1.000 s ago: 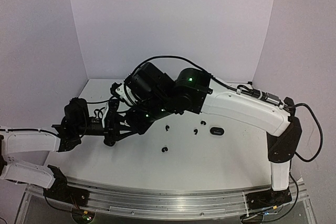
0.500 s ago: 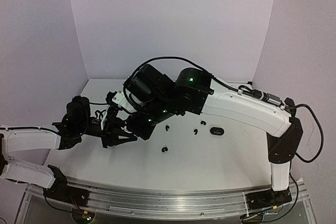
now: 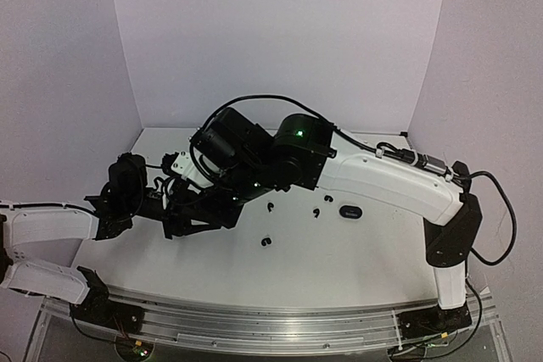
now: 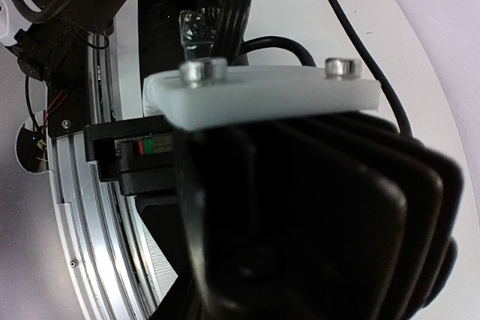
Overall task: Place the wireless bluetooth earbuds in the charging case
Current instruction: Adjust the left earbud in the left side groove of the charging case, then close the charging case with the earbuds.
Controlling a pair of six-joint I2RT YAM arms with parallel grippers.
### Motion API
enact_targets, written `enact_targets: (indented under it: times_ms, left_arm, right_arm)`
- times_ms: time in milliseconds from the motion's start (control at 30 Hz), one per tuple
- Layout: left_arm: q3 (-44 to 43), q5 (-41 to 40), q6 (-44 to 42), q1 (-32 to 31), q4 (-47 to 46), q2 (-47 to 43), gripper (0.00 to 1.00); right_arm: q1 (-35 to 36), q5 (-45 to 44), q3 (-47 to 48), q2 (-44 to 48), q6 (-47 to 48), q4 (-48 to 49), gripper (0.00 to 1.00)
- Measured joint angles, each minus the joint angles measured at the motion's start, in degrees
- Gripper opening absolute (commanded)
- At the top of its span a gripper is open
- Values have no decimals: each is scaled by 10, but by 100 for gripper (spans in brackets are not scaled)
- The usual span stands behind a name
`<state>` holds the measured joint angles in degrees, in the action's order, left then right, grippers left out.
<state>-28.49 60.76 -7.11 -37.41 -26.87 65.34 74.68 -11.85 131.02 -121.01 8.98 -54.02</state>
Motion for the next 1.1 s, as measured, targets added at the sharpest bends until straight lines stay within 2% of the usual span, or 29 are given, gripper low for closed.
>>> enact_targets:
  times_ms: [167,467,700,867,1100]
  left_arm:
    - [0,-3,9,0,1,0,0]
    - [-5,-16,17,0,3,-1,0]
    - [-6,-54,7,-2,9,-4,0]
    - [-7,-80,-51,-2,24,-8,0]
    - [-16,-100,-154,-2,57,-10,0]
  right_arm:
    - [1,-8,0,0,-3,5,40]
    - [3,-4,-14,15,-21,42,42]
    - [0,3,-106,109,-66,115,41]
    - [-13,-15,-172,175,-130,157,35]
    - [-42,-92,-209,172,-226,172,34]
